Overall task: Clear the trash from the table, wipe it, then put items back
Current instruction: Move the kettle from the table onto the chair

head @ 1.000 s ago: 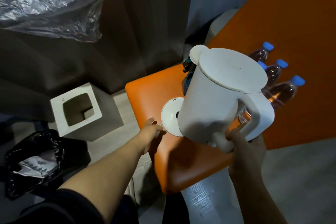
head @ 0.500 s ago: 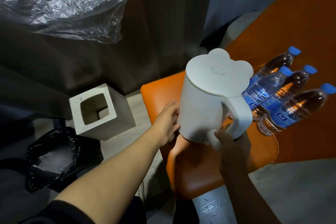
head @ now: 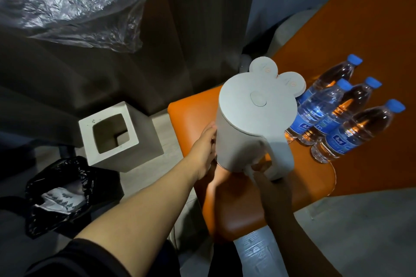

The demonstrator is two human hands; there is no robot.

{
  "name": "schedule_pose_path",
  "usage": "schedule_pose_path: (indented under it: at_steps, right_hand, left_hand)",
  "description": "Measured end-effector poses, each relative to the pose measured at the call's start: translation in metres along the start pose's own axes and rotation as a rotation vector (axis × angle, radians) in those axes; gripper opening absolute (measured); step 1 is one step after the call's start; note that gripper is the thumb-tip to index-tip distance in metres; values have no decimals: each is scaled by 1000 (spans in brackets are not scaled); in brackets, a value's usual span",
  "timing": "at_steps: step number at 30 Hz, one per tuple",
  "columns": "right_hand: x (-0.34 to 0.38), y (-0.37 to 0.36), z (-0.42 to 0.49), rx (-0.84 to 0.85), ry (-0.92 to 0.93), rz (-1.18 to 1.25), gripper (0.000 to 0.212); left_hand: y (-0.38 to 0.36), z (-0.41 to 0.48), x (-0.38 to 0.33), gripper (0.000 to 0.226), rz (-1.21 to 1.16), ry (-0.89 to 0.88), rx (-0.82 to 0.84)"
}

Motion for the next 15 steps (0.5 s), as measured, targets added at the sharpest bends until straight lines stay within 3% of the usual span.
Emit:
schedule_pose_path:
  at_steps: [5,9,15]
  right_hand:
    - [-5,3,-3,36,-51,-22,16]
    - [-10,8,-4,44,-60,-16,39]
    - [3,3,-6,103,46,-151,22]
  left_hand:
    - [-7,-8,-2,40,37,-30,13]
    - [-7,-12,4,36,80,-32,24]
    - [-1,-19,15,34,24,16,12]
Point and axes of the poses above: each hand's wrist, its own z-axis towards the middle knuckle, its own y-axis out of the back of the hand, x = y × z, the point moved 10 cm from there along z, towards the middle knuckle, and after that the axes turned 9 degrees about y, right-handed, at the moved point
